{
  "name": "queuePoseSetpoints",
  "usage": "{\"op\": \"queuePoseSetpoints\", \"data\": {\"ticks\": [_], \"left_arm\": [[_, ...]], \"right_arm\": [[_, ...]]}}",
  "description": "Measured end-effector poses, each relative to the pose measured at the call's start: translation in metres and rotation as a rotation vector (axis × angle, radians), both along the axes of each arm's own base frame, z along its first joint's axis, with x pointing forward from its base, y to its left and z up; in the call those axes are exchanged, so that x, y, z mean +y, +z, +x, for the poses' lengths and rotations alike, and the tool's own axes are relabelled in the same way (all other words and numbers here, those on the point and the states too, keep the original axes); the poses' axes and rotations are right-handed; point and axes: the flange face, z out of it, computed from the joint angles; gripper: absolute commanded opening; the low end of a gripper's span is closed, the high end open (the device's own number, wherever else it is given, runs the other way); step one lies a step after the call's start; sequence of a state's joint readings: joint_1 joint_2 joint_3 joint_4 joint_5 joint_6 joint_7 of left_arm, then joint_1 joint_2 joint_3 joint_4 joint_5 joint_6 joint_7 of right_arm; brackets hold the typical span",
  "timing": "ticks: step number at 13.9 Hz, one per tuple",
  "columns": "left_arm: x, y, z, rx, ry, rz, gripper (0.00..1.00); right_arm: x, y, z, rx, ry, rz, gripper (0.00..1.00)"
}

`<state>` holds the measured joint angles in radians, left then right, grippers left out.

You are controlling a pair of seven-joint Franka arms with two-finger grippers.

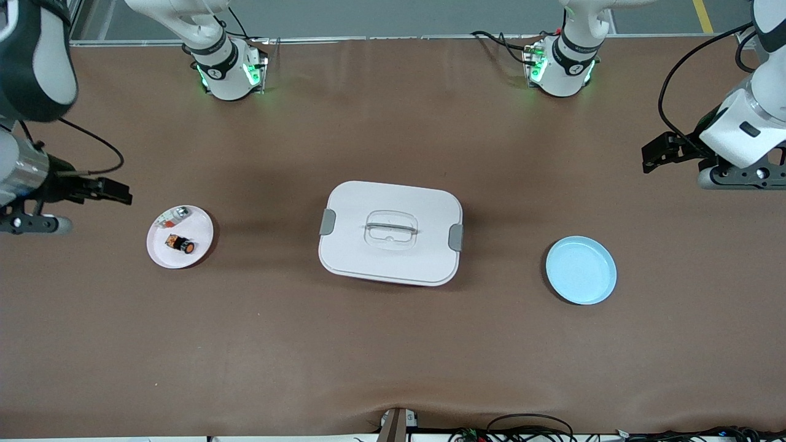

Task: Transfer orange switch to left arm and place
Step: 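Lower the right gripper over the orange switch on the white plate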

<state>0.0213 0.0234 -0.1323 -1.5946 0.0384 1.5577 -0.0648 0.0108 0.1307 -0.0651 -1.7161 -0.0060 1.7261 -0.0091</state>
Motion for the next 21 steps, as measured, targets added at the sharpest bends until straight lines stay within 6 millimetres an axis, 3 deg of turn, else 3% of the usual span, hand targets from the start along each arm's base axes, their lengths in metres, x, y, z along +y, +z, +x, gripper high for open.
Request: {"op": "queuePoseSetpoints", "data": {"ticks": [5,7,11,17,21], "left_arm": [[0.0,-0.004,0.002,0.007,-0.001,0.0,1.0],[-0.001,-0.005,0.002,0.009,-0.001,0.0,1.0],[-0.001,-0.009,0.005,0.013,-0.002,-0.001,1.0],[-0.003,-0.024,0.015,0.02,-0.005,-0.004,1.0],[-0.003,-0.03,0.018,0.019,-0.007,-0.005,1.0]], "right_arm": [[-0.03,-0.096,-0.007,-0.057,-0.078,-0.002,1.0],[-0.033,-0.129,-0.015,-0.047,-0.174,0.013,1.0],[-0.031,-0.165,-0.017,-0.022,-0.299,0.022,1.0],[-0.043,-0.235,-0.011,-0.001,-0.331,0.009,1.0],[-0.044,-0.263,-0.012,0.019,-0.333,0.003,1.0]]}}
